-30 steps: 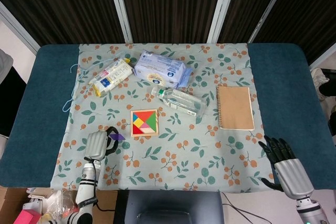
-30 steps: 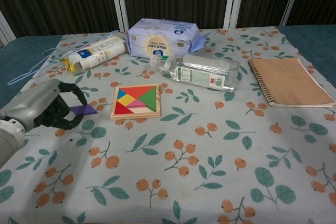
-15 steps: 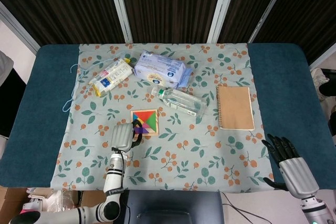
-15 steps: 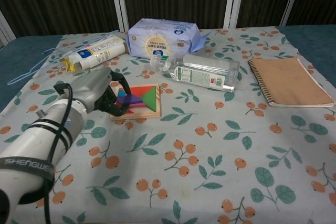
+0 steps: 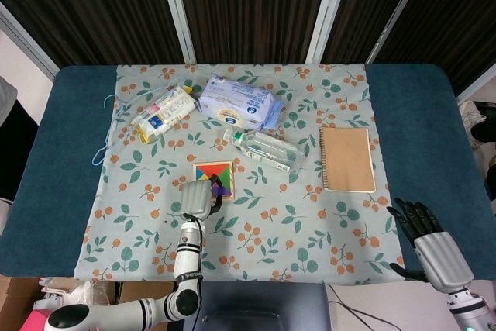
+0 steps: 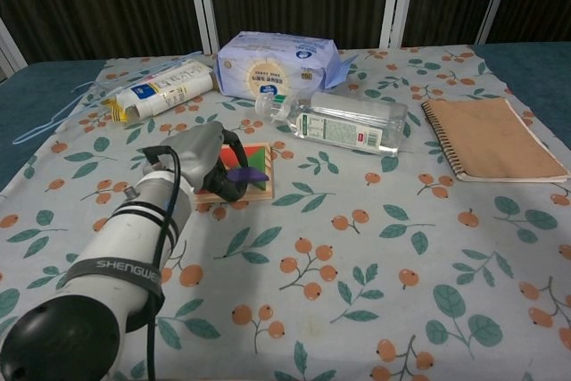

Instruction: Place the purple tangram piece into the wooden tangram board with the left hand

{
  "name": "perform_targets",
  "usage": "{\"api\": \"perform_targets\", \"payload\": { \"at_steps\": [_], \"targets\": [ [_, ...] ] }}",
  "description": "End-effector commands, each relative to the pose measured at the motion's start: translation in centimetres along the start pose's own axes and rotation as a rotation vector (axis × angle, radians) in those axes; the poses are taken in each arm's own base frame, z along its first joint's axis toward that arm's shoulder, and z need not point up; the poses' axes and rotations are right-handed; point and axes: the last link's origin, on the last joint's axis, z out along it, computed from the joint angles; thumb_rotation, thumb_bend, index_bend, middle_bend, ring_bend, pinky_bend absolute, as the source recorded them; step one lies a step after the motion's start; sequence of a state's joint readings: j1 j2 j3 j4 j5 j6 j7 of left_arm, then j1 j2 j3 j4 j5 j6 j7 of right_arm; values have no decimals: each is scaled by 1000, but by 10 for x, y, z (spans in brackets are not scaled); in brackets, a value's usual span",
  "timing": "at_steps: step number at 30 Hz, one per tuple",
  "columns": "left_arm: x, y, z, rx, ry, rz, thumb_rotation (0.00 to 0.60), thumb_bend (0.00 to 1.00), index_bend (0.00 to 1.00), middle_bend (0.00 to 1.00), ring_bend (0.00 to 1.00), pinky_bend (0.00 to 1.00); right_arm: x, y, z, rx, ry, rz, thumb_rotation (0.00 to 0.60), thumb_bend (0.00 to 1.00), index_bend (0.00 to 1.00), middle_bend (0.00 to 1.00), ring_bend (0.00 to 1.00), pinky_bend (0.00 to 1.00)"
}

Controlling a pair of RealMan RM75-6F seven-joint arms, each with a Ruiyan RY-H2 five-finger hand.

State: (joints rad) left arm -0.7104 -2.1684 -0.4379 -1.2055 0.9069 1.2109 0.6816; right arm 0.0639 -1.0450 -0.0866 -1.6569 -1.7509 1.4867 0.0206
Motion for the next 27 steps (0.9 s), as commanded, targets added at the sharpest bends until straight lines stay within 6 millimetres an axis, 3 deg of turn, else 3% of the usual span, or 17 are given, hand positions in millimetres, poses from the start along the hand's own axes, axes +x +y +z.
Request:
{"api": "perform_targets", "payload": {
  "at_steps": [1,7,14,27],
  "targets": [
    [-3,2,0,2,6,10,600,386,566,1000,1000,1000,0,0,-1,2,0,-1,600,160,0,0,0,0],
    [-5,0,1,1,4,19,600,386,513,1000,1000,1000,0,0,-1,1,-2,-5,600,160,0,0,0,0],
    [-3,-4,1,-2,1,19,600,386,377,1000,1000,1000,-1,-1,-1,2,-5,-9,600,160,0,0,0,0],
    [-4,-3,-6,-27,-23,24,600,385,367,1000,1000,1000,0,0,-2,0,0,-7,600,161,0,0,0,0]
  ]
}}
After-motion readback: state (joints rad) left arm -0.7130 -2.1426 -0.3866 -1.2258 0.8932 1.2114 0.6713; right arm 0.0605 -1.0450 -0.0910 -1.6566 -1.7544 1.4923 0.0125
